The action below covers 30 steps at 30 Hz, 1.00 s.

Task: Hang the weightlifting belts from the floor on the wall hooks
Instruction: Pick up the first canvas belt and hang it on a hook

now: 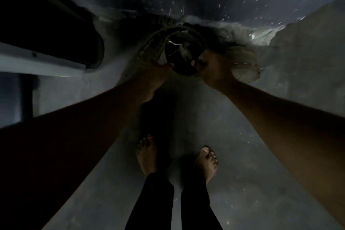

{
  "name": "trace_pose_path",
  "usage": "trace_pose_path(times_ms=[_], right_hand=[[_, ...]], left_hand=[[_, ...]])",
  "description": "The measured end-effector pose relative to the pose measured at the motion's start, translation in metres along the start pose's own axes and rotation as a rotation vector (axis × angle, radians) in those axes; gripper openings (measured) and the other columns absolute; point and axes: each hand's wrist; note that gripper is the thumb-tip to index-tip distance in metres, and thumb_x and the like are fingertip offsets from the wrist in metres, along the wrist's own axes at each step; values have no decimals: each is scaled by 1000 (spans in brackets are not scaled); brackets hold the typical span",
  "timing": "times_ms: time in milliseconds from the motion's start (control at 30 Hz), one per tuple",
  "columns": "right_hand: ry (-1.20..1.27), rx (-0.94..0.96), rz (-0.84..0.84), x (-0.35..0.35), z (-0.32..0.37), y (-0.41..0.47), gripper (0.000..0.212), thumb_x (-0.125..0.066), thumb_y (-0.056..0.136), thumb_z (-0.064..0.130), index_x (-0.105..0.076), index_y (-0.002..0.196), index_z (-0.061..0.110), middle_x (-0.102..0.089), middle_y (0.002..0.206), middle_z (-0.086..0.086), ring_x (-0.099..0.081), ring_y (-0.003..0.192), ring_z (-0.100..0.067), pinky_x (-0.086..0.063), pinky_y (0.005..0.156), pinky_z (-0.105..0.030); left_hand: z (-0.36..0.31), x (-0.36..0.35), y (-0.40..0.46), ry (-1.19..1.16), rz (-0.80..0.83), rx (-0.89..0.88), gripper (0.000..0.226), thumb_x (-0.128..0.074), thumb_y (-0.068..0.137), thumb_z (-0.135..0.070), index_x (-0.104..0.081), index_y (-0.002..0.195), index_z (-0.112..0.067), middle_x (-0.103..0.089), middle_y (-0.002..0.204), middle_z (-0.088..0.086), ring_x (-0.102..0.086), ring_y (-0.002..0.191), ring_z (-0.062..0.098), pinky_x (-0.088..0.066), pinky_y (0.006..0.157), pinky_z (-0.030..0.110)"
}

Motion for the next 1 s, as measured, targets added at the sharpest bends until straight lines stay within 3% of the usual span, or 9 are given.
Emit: trace_pose_path(times_ms=[100, 267, 400, 567, 667, 767, 800, 867, 1000], right_hand=[[-122, 74, -4, -23, -10, 38, 50, -70, 98, 34, -59, 140, 10, -63, 140, -16, -57, 134, -33, -46, 108, -39], [-561, 116, -16, -46, -22, 76, 39, -59, 103, 36, -61, 135, 14, -68, 131, -19, -60, 127, -43, -47, 106, -54], [-449, 161, -51, -39, -25, 69, 32, -59, 104, 30, -68, 130, 11, -70, 127, -21, -62, 123, -43, -49, 101, -47], [-243, 238, -83, -20, -27, -3, 24, -68, 98, 34, -77, 95, 12, -77, 91, -18, -72, 93, -41, -50, 73, -35], [-243, 294, -82, 5, -6, -60, 33, -52, 98, 40, -75, 92, 16, -76, 84, -12, -69, 88, -38, -54, 68, -40], [-316, 392, -145, 36, 23, -113, 11, -63, 98, 26, -70, 94, 18, -71, 77, -10, -64, 81, -37, -44, 62, -35], [-333, 427, -176, 48, 33, -128, 1, -70, 95, 19, -71, 96, 19, -70, 76, -10, -62, 80, -36, -41, 60, -33], [-306, 479, -203, 74, 56, -160, 13, -78, 89, 12, -73, 100, 17, -70, 75, -11, -62, 78, -37, -42, 59, -32], [-298, 646, -210, 132, 114, -218, 17, -64, 92, 18, -77, 102, 14, -77, 88, -9, -70, 81, -35, -54, 68, -34]], left_hand=[[11, -18, 40, -76, 30, 58, 44, -66, 90, -52, -62, 115, -17, -62, 114, 7, -61, 88, 19, -46, 73, 26], [19, -47, 69, -140, 76, 46, 47, -48, 104, -32, -49, 144, -8, -56, 144, 13, -56, 129, 31, -42, 106, 38], [26, -43, 64, -58, 97, 41, 50, -47, 103, -30, -45, 146, -6, -55, 146, 16, -60, 122, 32, -47, 104, 48], [30, -27, 9, -203, 65, 183, 41, -58, 99, -34, -54, 137, -19, -61, 134, 8, -62, 115, 27, -51, 85, 39], [30, -11, -48, -332, 83, 235, 59, -70, 87, -41, -51, 141, -29, -60, 133, 0, -60, 106, 19, -45, 74, 35], [19, 14, -109, -433, 132, 224, 62, -73, 77, -47, -54, 135, -38, -63, 129, -9, -57, 108, 13, -42, 79, 36], [11, 25, -130, -442, 140, 202, 51, -71, 83, -42, -55, 131, -38, -64, 126, -9, -58, 111, 15, -42, 87, 40], [-4, 50, -173, -435, 82, 154, 27, -65, 94, -25, -57, 119, -32, -68, 112, -2, -62, 108, 24, -43, 98, 47], [-43, 93, -270, -437, -52, 14, 26, -57, 97, 0, -57, 112, -21, -68, 103, 13, -68, 86, 29, -50, 88, 47]])
Point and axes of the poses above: each hand's wrist, its own y-axis towards the middle knuckle, its own x-axis out of the back of the hand, z = x × y
